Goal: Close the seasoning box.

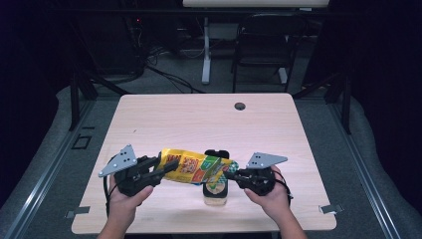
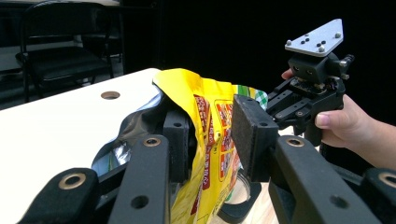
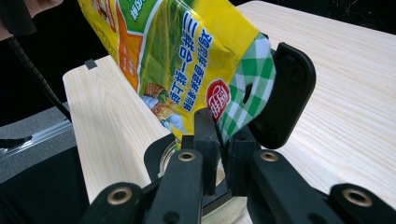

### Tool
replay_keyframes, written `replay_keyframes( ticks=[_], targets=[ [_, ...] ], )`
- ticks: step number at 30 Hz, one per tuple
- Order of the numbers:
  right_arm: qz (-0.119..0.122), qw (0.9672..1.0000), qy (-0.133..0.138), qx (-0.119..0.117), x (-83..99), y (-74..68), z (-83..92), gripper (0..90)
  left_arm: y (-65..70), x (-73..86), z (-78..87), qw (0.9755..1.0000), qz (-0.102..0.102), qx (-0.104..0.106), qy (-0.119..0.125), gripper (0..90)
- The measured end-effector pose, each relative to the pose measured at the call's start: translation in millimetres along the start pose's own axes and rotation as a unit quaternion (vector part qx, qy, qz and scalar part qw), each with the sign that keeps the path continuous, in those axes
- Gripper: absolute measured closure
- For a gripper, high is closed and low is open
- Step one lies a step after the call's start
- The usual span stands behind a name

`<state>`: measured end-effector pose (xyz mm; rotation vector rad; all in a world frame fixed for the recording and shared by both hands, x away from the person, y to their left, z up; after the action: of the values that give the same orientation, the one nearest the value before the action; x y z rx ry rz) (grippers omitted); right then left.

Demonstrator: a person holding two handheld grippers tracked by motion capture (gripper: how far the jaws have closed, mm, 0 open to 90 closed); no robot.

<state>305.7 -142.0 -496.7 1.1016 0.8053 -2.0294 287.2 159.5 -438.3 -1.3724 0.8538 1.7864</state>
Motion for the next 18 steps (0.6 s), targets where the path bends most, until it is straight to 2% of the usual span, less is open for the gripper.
replay_keyframes(
  ticks=[9, 10, 12, 18],
  targets=[
    [-0.001, 1.0000, -0.001, 0.002, 0.3, 0.5, 0.0, 85.5, 0.5, -0.8, -1.0, 1.0000, 0.001, 0.000, 0.001, 68.3],
    [-0.002, 1.0000, 0.000, 0.001, 0.3, 0.5, -0.1, 85.5, 0.9, -0.8, -1.4, 1.0000, 0.001, -0.008, 0.003, 68.3],
    [-0.001, 1.0000, -0.002, 0.002, 0.5, 0.5, 0.2, 85.6, 1.1, -0.9, -1.1, 1.0000, 0.000, -0.002, 0.001, 68.3],
    [-0.002, 1.0000, -0.002, 0.002, 0.5, 0.5, 0.1, 85.5, 1.3, -1.7, -1.6, 1.0000, -0.001, -0.001, 0.000, 68.3]
  ],
)
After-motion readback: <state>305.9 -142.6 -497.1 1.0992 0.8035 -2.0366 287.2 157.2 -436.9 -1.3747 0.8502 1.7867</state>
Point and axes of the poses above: each handheld gripper's, and its own axes: z roughly backward along the jaws, x roughly out of its underside, y roughly to its right, the point moved 3 cm from there along -z, roughly forward along the jaws, and after that the axes turned 4 degrees about -z, right-handed, at the moved point
